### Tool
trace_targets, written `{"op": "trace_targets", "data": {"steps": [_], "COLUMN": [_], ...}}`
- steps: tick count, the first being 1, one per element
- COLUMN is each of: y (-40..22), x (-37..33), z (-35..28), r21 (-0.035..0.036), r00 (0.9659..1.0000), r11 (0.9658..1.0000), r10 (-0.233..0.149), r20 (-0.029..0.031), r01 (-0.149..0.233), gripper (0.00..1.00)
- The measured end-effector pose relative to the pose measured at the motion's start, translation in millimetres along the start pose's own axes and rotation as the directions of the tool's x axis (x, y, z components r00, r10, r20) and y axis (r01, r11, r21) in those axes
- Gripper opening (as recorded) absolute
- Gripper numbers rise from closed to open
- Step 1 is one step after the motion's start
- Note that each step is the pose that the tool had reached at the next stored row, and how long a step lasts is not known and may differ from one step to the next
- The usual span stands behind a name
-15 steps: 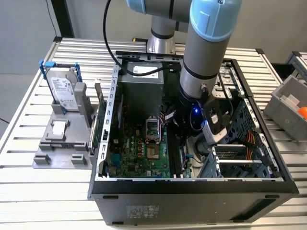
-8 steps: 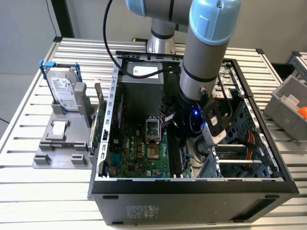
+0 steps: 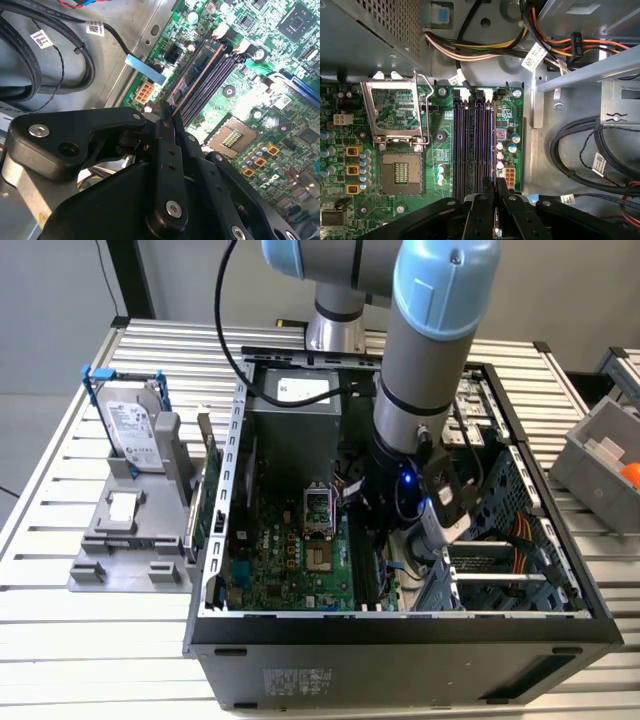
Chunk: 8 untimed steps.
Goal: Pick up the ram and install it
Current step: 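Insert the ram into the slot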
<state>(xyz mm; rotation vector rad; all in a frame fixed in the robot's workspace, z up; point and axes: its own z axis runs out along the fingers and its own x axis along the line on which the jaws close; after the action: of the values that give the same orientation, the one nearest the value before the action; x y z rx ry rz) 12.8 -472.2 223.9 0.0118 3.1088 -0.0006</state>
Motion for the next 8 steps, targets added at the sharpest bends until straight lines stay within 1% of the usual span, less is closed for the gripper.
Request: {"op": "trace_targets", "data": {"steps": [8], "y": [0.0], "x": [0.2], "z": [5.4], "r21": [0.0006], "r00": [1.0], "r11": [1.0], "r10": [0.0], "r20": [0.0], "r01": [0.0], "gripper": [0.0]}}
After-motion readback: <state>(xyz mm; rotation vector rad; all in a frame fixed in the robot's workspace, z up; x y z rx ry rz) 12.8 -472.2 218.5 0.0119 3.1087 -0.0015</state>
